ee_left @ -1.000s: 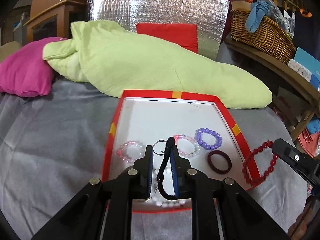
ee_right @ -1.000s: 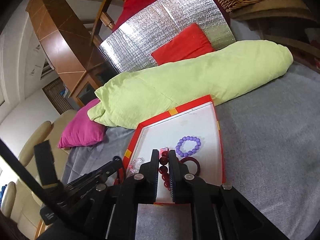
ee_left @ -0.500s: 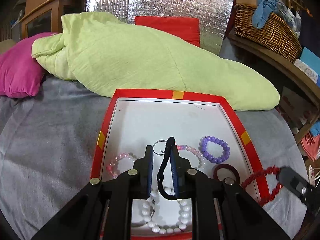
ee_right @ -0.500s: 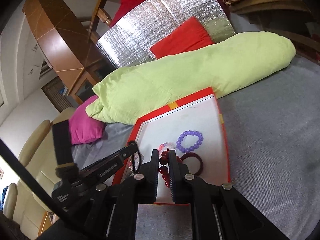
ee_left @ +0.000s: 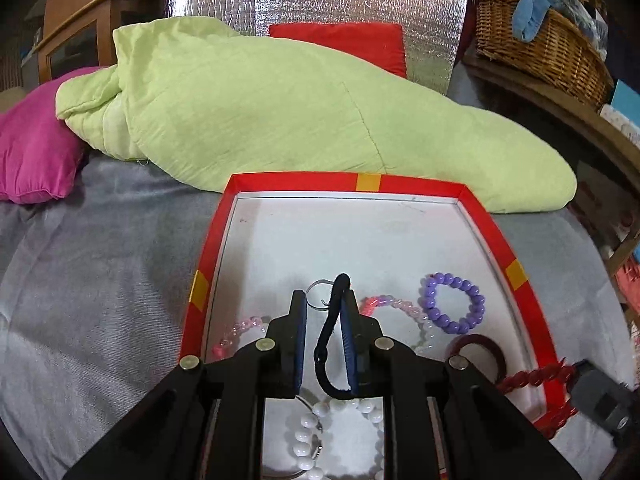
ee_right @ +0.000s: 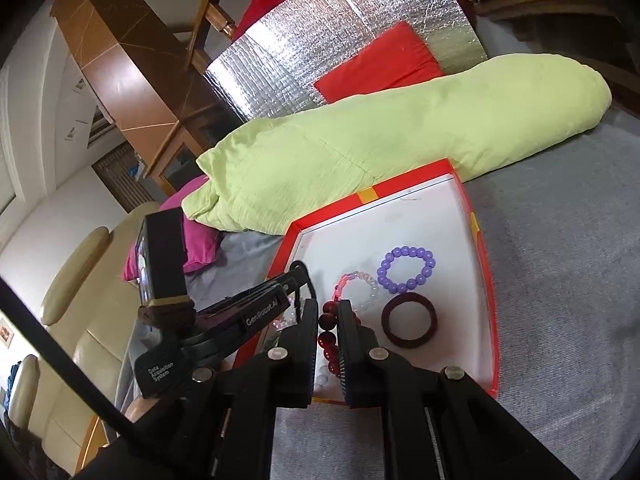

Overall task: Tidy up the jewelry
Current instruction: 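Lower the black hair tie into the box and open the left tool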

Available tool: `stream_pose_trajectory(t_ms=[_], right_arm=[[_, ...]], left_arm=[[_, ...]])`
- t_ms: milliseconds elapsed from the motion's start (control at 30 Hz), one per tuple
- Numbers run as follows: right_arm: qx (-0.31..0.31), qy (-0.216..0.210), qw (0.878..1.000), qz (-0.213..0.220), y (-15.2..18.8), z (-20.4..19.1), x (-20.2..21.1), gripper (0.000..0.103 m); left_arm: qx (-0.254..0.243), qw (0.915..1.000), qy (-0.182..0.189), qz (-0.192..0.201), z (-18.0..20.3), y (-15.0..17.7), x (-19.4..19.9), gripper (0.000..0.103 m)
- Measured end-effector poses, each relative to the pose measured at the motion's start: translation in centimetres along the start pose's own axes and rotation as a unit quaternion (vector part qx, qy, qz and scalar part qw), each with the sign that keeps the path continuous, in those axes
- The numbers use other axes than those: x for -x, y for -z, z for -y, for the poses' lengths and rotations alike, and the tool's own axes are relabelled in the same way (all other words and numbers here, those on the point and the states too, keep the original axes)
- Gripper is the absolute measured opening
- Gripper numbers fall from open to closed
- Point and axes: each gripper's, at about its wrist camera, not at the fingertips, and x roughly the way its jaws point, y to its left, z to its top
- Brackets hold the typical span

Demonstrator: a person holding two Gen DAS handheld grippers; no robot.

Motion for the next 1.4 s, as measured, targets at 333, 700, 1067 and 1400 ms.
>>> stream_pose_trajectory(t_ms=[333, 700, 1067, 1400], right_arm=[[0.000, -0.004, 1.000, -0.007, 0.3, -0.4, -0.3, 0.010], [0.000, -0.006, 1.000, -0.012, 0.6, -0.8, -0.8, 0.010], [-0.001, -0.007, 1.000, -0.017, 0.6, -1.0, -0.9, 0.010], [0.002, -0.010, 1.000, -0.022, 0.9, -1.4, -1.2, 0.010]], left_arm=[[-0.009, 0.9999, -0.013, -0.002, -0.1, 0.2, 0.1, 0.018], [-0.010, 0.9997, -0.017, -0.010, -0.3, 0.4, -0.5, 0.018], [-0.009, 0.9996, -0.021, -0.015, -0.3, 0.5, -0.8, 0.018], [-0.009, 0.9995, -0.025, -0.019, -0.5, 0.6, -1.2, 0.018]])
